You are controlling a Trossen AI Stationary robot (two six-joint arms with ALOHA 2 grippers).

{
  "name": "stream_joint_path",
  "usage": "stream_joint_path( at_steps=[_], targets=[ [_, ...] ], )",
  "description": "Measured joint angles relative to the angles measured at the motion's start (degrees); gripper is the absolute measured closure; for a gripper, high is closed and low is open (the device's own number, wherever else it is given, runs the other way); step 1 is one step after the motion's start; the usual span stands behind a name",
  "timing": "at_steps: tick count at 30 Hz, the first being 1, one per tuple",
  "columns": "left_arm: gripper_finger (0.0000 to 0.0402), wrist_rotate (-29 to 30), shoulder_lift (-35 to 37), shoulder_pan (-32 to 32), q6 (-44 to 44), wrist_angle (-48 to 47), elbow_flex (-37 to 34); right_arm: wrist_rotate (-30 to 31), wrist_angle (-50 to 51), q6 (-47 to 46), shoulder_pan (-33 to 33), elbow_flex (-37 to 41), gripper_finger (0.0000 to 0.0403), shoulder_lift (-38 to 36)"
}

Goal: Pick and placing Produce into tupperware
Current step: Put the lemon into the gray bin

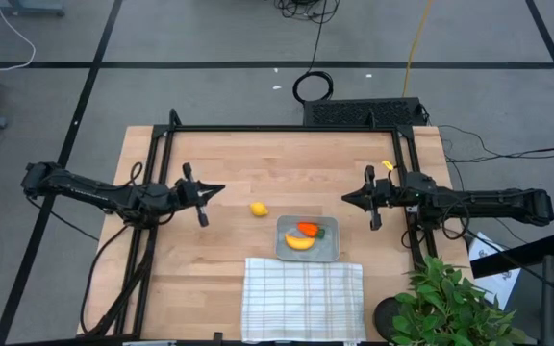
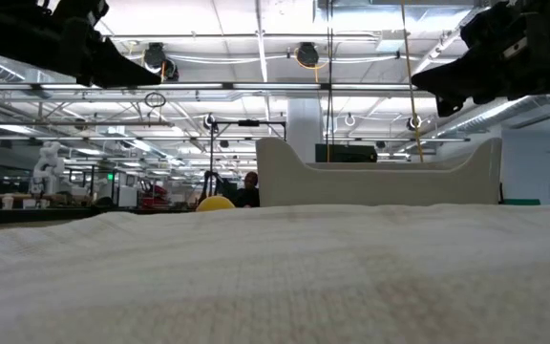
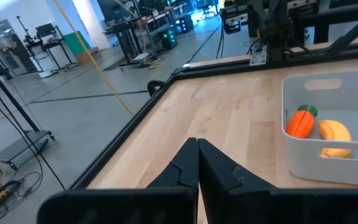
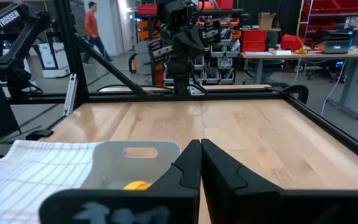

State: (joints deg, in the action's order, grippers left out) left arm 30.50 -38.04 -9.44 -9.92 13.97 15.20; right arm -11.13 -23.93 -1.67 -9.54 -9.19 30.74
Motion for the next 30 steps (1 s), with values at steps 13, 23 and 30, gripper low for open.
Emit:
stream_joint_path(
  at_steps=[13, 23, 30],
  targets=[
    [0.0399, -0.7, -0.24, -0.02, 1.3, -1.0, 0.0, -0.03, 0.45, 0.82, 0.0, 0.0, 0.0403, 0.02],
    [0.0388, -0.92, -0.24, 0.03, 1.45, -0.97, 0.0, -0.03, 0.47, 0.82, 0.0, 0.0, 0.0403, 0.02],
    [0.0386, -0.94, -0.24, 0.03, 1.45, -0.95, 0.0, 0.32, 0.45, 0.82, -0.02, 0.0, 0.0403, 0.02]
  ],
)
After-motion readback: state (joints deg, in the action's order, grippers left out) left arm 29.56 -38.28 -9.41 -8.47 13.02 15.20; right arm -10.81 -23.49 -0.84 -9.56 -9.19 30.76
